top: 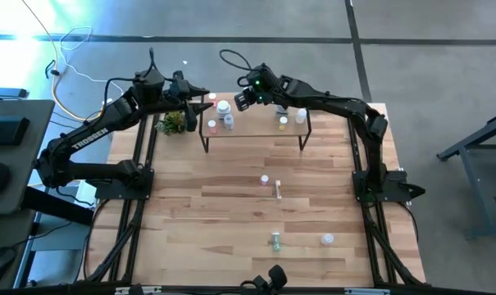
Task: Pick and place medicine bottles onto shelf by color
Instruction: Put the left green pill bottle on the shelf
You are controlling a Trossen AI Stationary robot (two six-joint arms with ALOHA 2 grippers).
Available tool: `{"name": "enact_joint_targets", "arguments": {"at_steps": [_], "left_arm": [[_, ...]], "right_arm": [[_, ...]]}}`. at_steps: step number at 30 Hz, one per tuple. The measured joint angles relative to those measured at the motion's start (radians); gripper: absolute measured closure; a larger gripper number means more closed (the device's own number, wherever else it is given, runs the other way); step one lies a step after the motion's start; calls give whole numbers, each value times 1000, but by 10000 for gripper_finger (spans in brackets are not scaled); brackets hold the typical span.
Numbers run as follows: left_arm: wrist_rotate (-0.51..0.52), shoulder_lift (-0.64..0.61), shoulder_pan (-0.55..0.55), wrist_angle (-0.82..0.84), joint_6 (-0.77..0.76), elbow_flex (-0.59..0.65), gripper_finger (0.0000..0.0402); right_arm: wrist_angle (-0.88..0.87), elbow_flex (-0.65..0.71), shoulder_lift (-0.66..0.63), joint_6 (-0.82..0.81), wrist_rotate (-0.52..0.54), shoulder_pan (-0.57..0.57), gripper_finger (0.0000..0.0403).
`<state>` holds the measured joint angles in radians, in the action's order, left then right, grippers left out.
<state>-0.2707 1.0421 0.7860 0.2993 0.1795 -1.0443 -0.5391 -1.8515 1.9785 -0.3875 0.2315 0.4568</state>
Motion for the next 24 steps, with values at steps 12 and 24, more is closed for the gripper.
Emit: {"name": "enact_joint_targets", "arguments": {"at_steps": [12, 24], "left_arm": [[0, 0, 0, 0, 0, 0, 197], [0, 0, 0, 4, 0, 0, 197]], "right_arm": [[-25, 1, 33, 7, 27, -2, 299], [-80, 1, 32, 55, 28, -2, 299]]}}
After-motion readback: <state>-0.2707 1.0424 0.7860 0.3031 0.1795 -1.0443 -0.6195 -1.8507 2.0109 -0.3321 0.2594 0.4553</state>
